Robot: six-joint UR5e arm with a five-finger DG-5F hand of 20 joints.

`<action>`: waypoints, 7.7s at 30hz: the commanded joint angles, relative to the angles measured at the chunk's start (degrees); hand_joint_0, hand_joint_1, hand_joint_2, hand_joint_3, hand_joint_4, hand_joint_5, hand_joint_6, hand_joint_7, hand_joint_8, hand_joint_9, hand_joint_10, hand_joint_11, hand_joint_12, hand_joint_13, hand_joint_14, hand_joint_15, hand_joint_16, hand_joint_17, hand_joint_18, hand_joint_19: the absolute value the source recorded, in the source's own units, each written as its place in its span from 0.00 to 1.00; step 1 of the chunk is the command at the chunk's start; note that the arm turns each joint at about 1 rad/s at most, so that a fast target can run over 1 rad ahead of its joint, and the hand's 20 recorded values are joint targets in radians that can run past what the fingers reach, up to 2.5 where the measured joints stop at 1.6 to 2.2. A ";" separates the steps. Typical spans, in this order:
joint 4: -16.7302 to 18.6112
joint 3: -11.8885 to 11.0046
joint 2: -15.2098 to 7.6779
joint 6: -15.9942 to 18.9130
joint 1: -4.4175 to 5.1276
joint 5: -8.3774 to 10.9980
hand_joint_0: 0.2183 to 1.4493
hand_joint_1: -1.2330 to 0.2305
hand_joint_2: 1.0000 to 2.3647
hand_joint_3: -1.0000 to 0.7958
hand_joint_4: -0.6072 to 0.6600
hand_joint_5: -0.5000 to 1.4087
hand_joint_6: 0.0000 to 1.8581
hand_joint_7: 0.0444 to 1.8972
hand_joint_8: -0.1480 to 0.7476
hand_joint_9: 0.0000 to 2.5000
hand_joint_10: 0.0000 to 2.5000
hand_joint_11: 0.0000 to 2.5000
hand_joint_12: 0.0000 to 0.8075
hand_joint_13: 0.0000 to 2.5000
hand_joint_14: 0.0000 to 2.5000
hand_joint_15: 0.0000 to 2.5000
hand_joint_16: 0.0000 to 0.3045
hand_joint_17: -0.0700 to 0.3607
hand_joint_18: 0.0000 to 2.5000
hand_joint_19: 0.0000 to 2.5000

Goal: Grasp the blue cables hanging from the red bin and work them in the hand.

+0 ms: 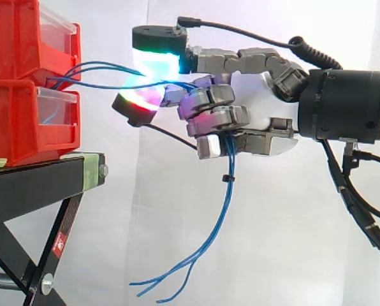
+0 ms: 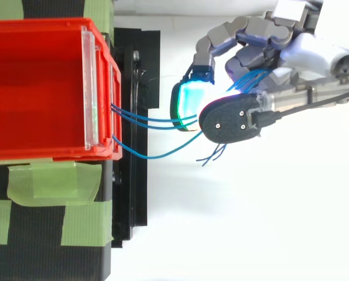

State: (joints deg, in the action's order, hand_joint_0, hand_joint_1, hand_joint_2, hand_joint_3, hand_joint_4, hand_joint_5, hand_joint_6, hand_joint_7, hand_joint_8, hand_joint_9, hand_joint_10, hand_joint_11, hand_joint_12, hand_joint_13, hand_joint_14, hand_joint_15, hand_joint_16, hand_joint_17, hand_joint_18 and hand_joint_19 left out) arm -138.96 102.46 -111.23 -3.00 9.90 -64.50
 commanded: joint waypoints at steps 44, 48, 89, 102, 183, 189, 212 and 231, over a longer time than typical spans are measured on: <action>0.44 -0.07 -0.04 -1.40 -1.55 -2.21 0.65 0.33 0.01 0.66 0.55 0.33 0.28 0.68 0.68 0.13 1.00 1.00 0.65 0.33 1.00 0.75 0.17 0.44 0.45 0.23; 0.35 0.02 0.05 -1.57 -1.55 -2.29 0.70 0.36 0.15 0.76 0.54 0.32 0.29 0.67 0.67 0.12 1.00 1.00 0.65 0.31 1.00 0.72 0.16 0.41 0.36 0.15; -0.44 0.02 -0.04 -1.66 -1.46 -2.21 0.48 0.38 0.00 0.08 0.65 0.34 0.31 0.68 0.71 0.19 1.00 1.00 0.65 0.36 1.00 0.74 0.15 0.41 0.49 0.27; -0.44 0.02 -0.04 -1.66 -1.37 -2.21 0.58 0.38 0.02 0.36 0.64 0.34 0.29 0.67 0.71 0.21 1.00 1.00 0.66 0.38 1.00 0.73 0.15 0.40 0.52 0.29; -0.44 0.02 -0.04 -1.49 -1.55 -2.21 0.58 0.32 0.00 0.68 0.70 0.27 0.28 0.64 0.73 0.10 1.00 1.00 0.72 0.32 1.00 0.73 0.21 0.49 0.46 0.18; -0.53 0.02 -0.04 -1.05 -1.64 -2.12 0.55 0.32 0.13 0.69 0.70 0.27 0.29 0.63 0.74 0.10 1.00 1.00 0.72 0.32 1.00 0.72 0.21 0.50 0.45 0.15; -0.44 0.02 -0.04 -0.17 -1.64 -2.12 0.71 0.35 0.21 0.77 0.62 0.23 0.39 0.61 0.70 0.08 1.00 1.00 0.68 0.28 1.00 0.70 0.15 0.41 0.33 0.16; 0.62 -0.07 -0.04 -0.34 -1.81 -2.38 0.88 0.35 0.03 0.84 0.52 0.25 0.41 0.61 0.65 0.08 1.00 1.00 0.58 0.21 1.00 0.79 0.15 0.40 0.22 0.12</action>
State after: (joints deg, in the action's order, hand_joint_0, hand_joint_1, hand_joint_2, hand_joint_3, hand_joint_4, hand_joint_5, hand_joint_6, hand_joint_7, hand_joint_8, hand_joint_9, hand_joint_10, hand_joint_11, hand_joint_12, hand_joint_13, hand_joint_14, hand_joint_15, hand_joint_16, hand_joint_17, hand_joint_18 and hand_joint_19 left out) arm -138.72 102.40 -111.20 -3.22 8.12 -66.86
